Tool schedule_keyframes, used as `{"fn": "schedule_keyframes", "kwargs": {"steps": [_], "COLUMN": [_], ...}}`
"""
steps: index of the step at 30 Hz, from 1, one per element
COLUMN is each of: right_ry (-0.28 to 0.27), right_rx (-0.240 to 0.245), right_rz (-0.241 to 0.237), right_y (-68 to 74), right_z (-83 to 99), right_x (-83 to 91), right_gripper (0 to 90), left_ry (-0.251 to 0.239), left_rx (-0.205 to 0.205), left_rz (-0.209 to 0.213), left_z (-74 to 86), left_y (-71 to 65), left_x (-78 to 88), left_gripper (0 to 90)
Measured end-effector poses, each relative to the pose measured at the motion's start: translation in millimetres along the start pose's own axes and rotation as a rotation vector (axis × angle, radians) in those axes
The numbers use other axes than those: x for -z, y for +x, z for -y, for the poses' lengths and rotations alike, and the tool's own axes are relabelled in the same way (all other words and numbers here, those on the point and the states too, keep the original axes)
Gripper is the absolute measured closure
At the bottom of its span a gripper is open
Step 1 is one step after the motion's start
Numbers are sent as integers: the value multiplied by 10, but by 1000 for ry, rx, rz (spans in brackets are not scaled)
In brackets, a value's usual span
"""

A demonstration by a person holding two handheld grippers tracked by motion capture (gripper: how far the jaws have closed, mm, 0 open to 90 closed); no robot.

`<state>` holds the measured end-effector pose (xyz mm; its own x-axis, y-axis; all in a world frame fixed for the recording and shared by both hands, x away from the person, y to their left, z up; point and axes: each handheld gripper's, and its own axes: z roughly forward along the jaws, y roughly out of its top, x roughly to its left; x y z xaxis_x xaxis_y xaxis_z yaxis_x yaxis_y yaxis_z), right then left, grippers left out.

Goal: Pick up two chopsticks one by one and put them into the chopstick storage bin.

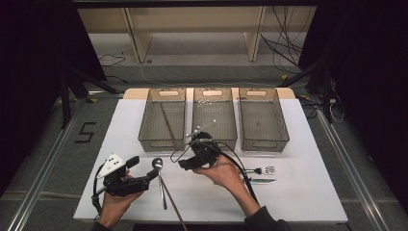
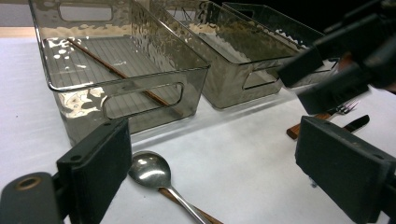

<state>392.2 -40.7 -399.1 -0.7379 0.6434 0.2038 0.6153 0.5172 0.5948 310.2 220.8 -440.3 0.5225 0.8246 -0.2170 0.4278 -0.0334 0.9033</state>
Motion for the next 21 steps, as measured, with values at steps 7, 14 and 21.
{"fn": "schedule_keyframes", "kwargs": {"steps": [7,14,21], "right_ry": [54,139,188], "right_rx": [53,122,168], "right_rz": [-13,-16,-16], "right_y": [214,451,622], "right_z": [211,379,445], "right_x": [-40,-166,-257], "right_gripper": [305,306,310], "left_ry": [1,2,3], "left_rx": [-1,-2,-3], "left_rz": [-1,-2,-5], "left_z": [1,-1,1], "left_y": [0,1,7], "left_x": [-3,-2,4], "left_gripper": [105,105,104]}}
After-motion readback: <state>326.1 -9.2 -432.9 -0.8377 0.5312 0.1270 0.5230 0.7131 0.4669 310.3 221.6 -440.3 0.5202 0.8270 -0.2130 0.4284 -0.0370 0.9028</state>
